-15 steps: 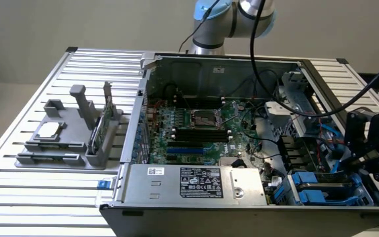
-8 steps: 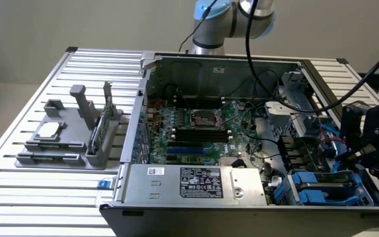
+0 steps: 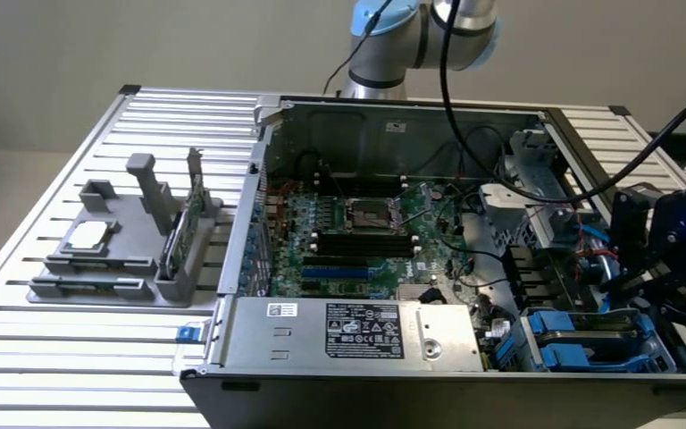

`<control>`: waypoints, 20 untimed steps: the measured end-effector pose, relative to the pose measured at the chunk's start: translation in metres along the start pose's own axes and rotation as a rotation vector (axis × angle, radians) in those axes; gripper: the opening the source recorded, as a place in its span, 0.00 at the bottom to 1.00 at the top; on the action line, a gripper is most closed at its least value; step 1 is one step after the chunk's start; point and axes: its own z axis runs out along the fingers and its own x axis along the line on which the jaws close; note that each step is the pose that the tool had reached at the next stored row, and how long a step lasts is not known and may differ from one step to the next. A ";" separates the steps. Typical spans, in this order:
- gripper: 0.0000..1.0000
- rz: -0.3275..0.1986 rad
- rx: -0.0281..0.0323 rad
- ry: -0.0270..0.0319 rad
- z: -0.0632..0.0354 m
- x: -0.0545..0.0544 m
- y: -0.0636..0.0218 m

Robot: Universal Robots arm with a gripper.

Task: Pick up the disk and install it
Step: 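Insert the first disk wire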

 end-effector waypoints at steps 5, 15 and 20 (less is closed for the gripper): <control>0.17 0.053 0.0292 0.0095 0.0007 0.000 -0.0002; 0.17 0.146 0.1492 0.0449 0.0017 0.000 -0.0002; 0.17 0.167 0.1806 0.0406 0.0019 -0.001 0.0012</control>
